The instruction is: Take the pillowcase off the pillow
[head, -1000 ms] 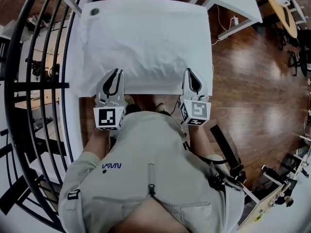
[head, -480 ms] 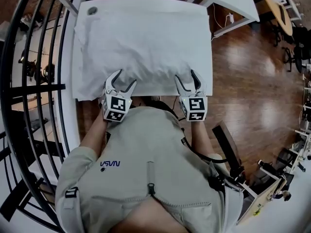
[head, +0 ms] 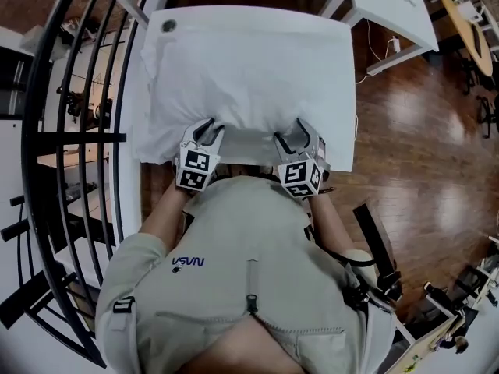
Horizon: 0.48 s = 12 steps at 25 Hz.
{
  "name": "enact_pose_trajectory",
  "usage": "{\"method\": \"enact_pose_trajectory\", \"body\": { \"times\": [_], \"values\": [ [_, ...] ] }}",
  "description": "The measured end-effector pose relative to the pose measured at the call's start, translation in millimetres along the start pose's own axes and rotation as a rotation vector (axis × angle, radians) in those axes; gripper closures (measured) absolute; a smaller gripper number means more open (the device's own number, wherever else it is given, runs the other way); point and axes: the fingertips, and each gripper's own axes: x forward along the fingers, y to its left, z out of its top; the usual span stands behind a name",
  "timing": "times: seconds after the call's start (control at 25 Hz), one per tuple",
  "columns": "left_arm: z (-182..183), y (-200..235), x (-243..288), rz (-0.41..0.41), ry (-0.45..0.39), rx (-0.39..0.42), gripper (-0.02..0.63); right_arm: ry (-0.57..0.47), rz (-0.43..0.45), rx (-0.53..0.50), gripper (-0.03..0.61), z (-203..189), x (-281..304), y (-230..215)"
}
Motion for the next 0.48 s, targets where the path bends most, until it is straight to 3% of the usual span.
{"method": "enact_pose_trajectory", "body": {
  "times": [0.12, 0.28, 0.48],
  "values": [
    [14, -4, -7, -0.025, -0.040, -0.003, 0.559, -0.027, -0.010, -0.021, 0.320, 7, 8, -3],
    [37, 6, -19, -0.023, -0.102, -0.036, 0.597, -0.109, 0.042, -0.057, 0.547, 36, 3, -1],
    [75, 14, -43, -0.051, -0.186, -0.047, 0.600, -0.199, 0.088, -0.004, 0.568, 76, -23, -22]
  ]
}}
